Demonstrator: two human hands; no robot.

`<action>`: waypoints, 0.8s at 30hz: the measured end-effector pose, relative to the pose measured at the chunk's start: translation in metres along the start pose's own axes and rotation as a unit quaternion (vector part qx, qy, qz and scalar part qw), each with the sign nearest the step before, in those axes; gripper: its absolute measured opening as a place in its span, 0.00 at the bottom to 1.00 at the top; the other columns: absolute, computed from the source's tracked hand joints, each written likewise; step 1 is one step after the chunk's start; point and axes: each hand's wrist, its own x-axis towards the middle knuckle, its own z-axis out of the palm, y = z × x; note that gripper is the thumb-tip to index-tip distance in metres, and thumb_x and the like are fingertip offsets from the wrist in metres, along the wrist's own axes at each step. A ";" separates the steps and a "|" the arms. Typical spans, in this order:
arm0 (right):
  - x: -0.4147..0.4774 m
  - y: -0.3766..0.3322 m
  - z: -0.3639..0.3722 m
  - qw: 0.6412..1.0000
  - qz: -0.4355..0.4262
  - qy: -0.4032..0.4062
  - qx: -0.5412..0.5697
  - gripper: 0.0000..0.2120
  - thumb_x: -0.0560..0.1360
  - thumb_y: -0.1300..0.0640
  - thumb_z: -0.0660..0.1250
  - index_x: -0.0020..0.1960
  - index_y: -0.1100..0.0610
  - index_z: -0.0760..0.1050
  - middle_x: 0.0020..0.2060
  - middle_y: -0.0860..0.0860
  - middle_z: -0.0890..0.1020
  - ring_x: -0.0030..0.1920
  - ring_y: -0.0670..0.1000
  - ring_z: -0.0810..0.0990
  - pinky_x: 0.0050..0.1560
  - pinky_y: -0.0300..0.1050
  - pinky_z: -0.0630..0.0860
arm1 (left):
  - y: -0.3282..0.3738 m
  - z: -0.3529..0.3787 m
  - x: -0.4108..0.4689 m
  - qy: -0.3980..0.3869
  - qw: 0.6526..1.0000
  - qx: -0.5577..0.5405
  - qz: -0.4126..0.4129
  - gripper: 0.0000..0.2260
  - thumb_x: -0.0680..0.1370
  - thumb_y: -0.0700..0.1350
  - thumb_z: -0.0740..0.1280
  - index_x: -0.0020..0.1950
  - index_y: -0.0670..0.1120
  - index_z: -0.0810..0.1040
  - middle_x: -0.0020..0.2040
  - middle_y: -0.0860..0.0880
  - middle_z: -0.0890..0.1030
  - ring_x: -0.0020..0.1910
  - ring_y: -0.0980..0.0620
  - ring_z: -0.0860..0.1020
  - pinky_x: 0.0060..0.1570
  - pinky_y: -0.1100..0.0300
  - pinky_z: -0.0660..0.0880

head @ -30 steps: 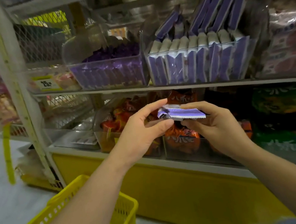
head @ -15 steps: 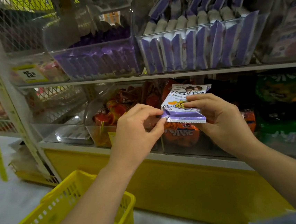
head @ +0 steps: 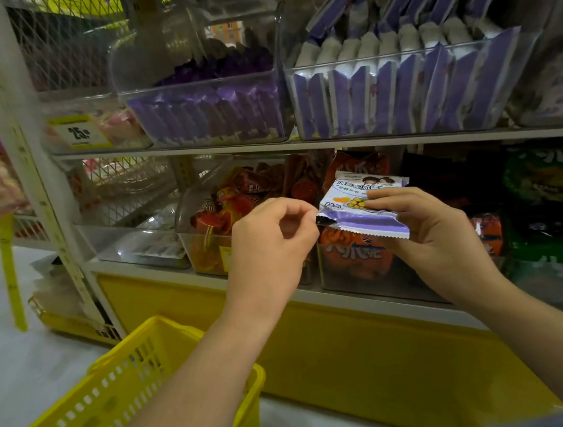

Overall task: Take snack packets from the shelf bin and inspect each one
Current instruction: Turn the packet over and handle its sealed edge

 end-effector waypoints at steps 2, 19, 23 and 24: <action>-0.001 -0.003 0.002 1.000 0.009 -0.001 0.028 0.25 0.72 0.70 0.70 0.54 0.40 0.75 0.57 0.38 0.78 0.61 0.38 0.75 0.55 0.33 0.76 | 0.004 -0.005 -0.001 -0.003 1.000 -0.022 -0.005 0.05 0.77 0.41 0.69 0.45 0.51 0.82 0.42 0.55 0.83 0.40 0.60 0.80 0.39 0.73 0.72; 0.019 -0.052 0.092 0.986 0.012 -0.116 0.117 0.14 0.70 0.55 0.68 0.55 0.47 0.77 0.54 0.44 0.82 0.56 0.41 0.80 0.52 0.34 0.78 | -0.027 -0.118 0.007 -0.031 0.967 0.216 0.130 0.06 0.73 0.37 0.71 0.43 0.47 0.83 0.38 0.55 0.80 0.34 0.59 0.76 0.41 0.70 0.73; 0.028 -0.055 0.145 0.968 0.019 -0.176 0.176 0.15 0.71 0.55 0.69 0.57 0.53 0.79 0.52 0.44 0.83 0.51 0.44 0.83 0.50 0.36 0.79 | -0.057 -0.150 -0.011 0.026 0.982 0.175 0.063 0.08 0.72 0.36 0.71 0.42 0.49 0.83 0.37 0.56 0.80 0.38 0.58 0.78 0.38 0.73 0.71; 0.029 -0.053 0.159 0.967 0.015 -0.188 0.174 0.14 0.71 0.57 0.69 0.57 0.53 0.79 0.52 0.44 0.83 0.51 0.44 0.83 0.50 0.36 0.78 | -0.066 -0.158 -0.016 0.026 0.984 0.171 0.051 0.07 0.72 0.36 0.71 0.43 0.48 0.84 0.37 0.56 0.81 0.38 0.58 0.78 0.38 0.73 0.72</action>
